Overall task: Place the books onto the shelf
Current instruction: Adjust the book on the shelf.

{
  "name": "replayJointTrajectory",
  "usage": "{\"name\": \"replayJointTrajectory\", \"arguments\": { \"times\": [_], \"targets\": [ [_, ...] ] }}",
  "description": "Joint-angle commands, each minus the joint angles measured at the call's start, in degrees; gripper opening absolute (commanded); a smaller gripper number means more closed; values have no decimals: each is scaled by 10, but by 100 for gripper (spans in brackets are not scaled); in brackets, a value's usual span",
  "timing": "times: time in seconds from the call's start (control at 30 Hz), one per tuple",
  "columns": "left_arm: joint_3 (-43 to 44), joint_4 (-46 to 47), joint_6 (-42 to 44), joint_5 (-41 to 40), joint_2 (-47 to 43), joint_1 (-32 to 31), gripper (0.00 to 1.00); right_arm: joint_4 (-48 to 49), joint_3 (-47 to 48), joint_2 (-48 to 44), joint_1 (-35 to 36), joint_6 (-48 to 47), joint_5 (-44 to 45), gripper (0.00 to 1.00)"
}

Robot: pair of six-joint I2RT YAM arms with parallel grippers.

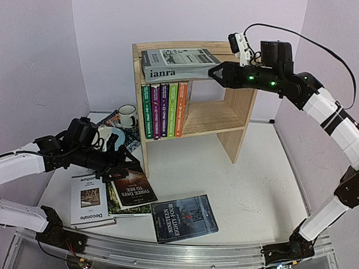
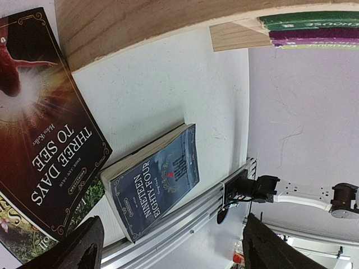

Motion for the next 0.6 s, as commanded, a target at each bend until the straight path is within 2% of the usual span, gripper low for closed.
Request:
{"name": "replayJointTrajectory", "arguments": {
  "times": [0.0,0.4,0.43,0.53,0.57],
  "targets": [
    [13,18,16,6,2,3,87,36,29,13,-2,17,-25,44],
    [13,19,17,8,1,3,87,43,44,32,-1,27,-22,43],
    [13,19,17,8,2,3,87,44,44,33,0,28,-17,45],
    [14,18,18,8,2,3,87,45,50,39,5,26,-9,64],
    [15,18,18,8,3,3,87,45,52,41,8,24,-10,68]
  ]
}}
